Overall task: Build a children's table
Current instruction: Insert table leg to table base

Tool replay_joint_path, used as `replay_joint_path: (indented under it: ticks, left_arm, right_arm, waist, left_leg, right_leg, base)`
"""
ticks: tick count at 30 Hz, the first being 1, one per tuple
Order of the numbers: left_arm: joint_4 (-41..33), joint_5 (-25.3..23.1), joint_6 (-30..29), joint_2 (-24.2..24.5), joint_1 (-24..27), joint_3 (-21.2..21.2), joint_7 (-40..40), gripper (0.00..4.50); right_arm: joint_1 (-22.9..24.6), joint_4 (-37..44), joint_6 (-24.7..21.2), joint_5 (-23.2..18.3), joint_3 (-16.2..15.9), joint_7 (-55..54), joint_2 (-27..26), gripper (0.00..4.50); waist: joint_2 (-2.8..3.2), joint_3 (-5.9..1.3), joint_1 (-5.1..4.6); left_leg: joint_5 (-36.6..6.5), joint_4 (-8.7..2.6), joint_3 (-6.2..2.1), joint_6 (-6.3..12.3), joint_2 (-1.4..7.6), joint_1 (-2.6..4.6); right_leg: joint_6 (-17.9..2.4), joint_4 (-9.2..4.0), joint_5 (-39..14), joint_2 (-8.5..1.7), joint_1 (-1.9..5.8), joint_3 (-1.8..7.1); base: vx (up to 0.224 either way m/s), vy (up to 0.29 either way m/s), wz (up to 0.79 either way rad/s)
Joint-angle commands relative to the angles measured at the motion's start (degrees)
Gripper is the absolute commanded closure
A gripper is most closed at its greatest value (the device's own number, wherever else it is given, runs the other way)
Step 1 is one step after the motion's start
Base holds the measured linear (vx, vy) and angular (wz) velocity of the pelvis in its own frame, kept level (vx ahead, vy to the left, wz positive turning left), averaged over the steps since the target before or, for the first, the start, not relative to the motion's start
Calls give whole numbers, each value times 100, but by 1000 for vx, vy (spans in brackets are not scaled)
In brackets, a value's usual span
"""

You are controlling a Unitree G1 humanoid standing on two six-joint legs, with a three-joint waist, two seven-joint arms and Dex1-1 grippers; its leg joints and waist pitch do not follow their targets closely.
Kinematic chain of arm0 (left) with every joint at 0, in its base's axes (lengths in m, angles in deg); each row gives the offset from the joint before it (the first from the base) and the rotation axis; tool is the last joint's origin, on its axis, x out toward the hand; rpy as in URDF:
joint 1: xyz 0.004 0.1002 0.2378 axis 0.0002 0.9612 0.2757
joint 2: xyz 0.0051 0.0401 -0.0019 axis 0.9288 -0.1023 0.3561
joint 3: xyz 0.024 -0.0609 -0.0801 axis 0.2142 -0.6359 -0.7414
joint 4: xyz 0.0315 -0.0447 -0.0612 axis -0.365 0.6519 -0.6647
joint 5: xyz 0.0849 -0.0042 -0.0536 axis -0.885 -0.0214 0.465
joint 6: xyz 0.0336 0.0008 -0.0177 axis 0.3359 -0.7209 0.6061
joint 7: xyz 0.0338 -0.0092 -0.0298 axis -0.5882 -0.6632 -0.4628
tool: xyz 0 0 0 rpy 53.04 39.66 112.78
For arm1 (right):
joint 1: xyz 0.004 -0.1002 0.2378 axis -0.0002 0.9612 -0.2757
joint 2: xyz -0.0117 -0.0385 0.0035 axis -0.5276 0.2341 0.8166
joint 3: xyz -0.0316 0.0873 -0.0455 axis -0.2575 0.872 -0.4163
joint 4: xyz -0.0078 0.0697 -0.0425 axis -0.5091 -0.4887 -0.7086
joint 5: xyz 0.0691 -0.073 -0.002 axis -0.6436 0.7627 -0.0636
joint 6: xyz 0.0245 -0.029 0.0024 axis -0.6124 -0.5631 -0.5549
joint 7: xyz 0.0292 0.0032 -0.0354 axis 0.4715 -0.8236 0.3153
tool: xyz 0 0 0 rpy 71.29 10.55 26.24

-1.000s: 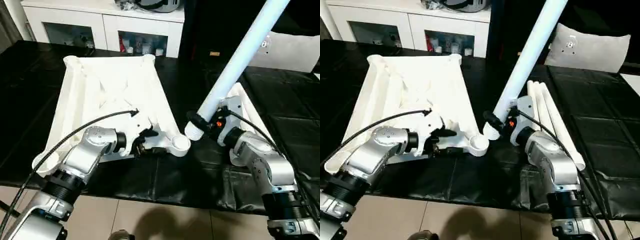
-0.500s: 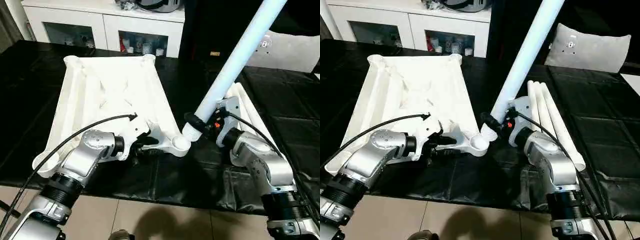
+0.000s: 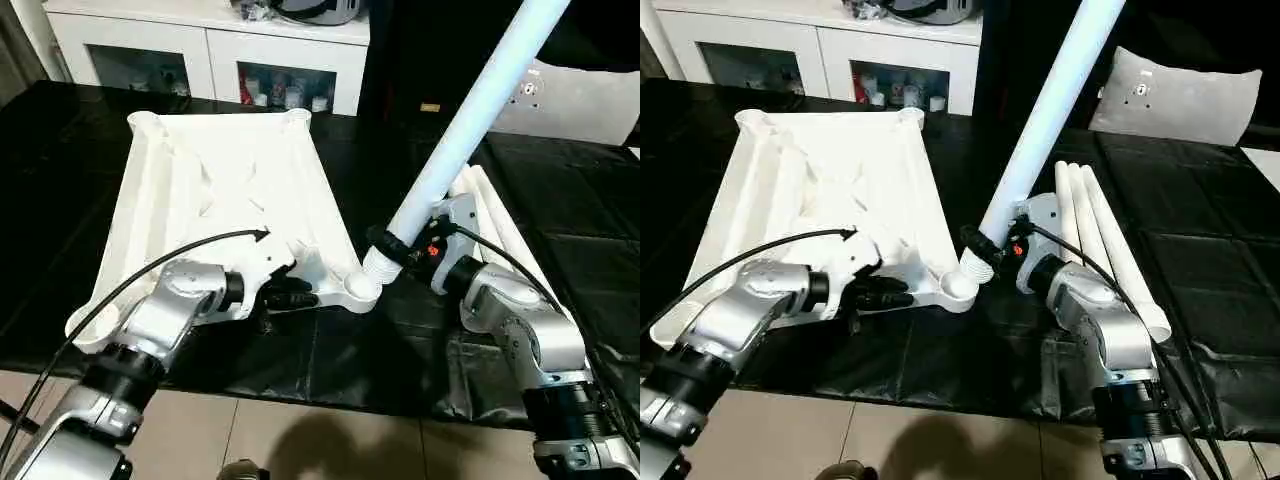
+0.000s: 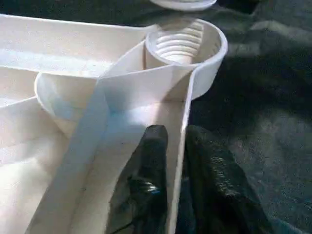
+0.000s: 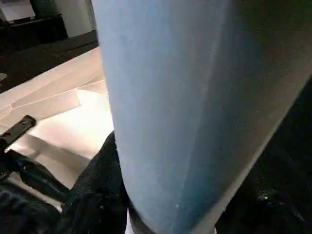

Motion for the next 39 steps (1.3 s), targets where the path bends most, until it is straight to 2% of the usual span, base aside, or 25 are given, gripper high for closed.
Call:
replay_joint_path:
  ticks: [1, 2, 5, 10, 16, 22, 27, 35, 39]
  left_arm:
    - [178, -227, 6, 59, -34, 72, -109, 409]
    - [215, -364, 62, 99, -56, 156, -141, 428]
    - [261, -527, 144, 139, -96, 240, -173, 439]
    - [314, -761, 227, 242, -139, 457, -32, 449]
    - [223, -714, 310, 266, -96, 468, 226, 450]
    - [231, -742, 563, 283, -87, 456, 147, 450]
    - [271, -729, 697, 260, -73, 407, 176, 450]
    - [251, -692, 809, 262, -22, 373, 282, 450]
    - [250, -723, 813, 289, -8, 405, 321, 450]
  right_arm:
    - [-14, 112, -48, -70, 17, 49, 39, 262]
    - [-20, 104, -46, -63, 5, 64, 45, 262]
    - [-38, 83, -39, -54, -7, 83, 47, 262]
    - [-62, 77, -52, -40, -41, 133, 55, 262]
    - [-39, 110, -71, -28, -52, 163, 49, 262]
    - [-23, 166, -135, -47, -103, 262, 72, 262]
    - [-31, 273, -291, -83, -199, 384, 109, 262]
    - [-141, 275, -481, -19, -404, 592, 208, 262]
    - [-250, 170, -488, 37, -447, 615, 205, 262]
  waist:
    - [73, -387, -12]
    - [59, -374, -17]
    - [48, -374, -24]
    - [55, -399, -62]
    - [57, -384, -90]
    - [59, -395, -93]
    - [69, -385, -96]
    - [62, -392, -92]
    - [49, -388, -90]
  left_leg:
    - [-1403, -466, -155, -296, 416, 226]
    - [-1496, -478, -162, -315, 421, 227]
    - [-1513, -478, -163, -317, 420, 230]
    - [-1195, -456, -154, -221, 407, 206]
    - [-1334, -463, -154, -236, 411, 216]
    - [-1181, -451, -147, -169, 411, 209]
    - [-1355, -466, -153, -227, 418, 220]
    - [-1237, -462, -153, -207, 417, 210]
    - [-1263, -456, -149, -194, 417, 212]
  right_leg:
    - [-1172, -495, -635, -634, 131, 300]
    - [-1155, -517, -821, -648, 130, 306]
    - [-1127, -522, -908, -643, 121, 312]
    - [-1212, -473, -393, -633, 143, 300]
    - [-1243, -498, -660, -632, 132, 300]
    - [-1296, -468, -317, -626, 142, 298]
    - [-1271, -489, -565, -634, 137, 301]
    - [-1302, -463, -345, -631, 145, 297]
    - [-1301, -479, -473, -649, 145, 303]
  base:
    - [0, 0, 0]
    - [0, 0, 0]
    - [0, 0, 0]
    - [0, 0, 0]
    - [0, 0, 0]
    - [0, 0, 0]
    - [0, 0, 0]
    - [0, 0, 0]
    - [0, 0, 0]
